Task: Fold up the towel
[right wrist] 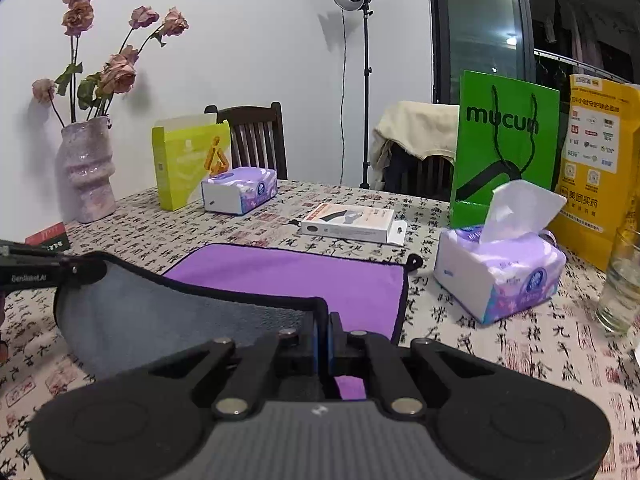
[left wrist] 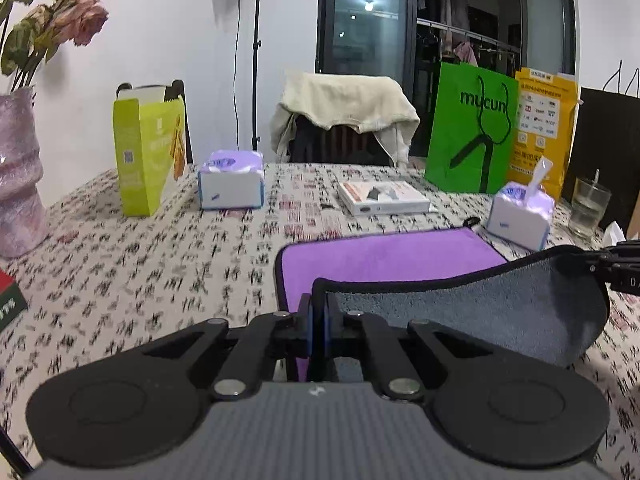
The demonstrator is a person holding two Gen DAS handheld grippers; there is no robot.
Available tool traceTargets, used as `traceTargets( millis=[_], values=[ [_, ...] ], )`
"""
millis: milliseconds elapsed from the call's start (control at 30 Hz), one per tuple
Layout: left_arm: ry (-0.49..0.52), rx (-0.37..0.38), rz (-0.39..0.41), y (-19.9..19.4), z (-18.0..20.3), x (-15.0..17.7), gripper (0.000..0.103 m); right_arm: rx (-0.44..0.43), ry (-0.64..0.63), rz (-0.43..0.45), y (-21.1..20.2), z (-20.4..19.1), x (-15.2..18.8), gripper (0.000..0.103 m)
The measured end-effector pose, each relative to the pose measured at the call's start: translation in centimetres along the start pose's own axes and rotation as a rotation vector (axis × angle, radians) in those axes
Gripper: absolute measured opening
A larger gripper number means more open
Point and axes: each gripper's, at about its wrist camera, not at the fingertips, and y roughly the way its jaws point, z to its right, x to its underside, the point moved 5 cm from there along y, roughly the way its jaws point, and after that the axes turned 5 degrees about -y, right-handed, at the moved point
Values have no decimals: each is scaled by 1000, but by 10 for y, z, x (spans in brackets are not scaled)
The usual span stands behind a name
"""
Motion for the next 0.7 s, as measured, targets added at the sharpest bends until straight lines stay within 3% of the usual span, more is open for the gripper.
traceTargets(
  millis=[700],
  values=[
    [-59,22,-89,99,-19,-62,6,-11,24,-35,82,46,-50,4]
  ],
)
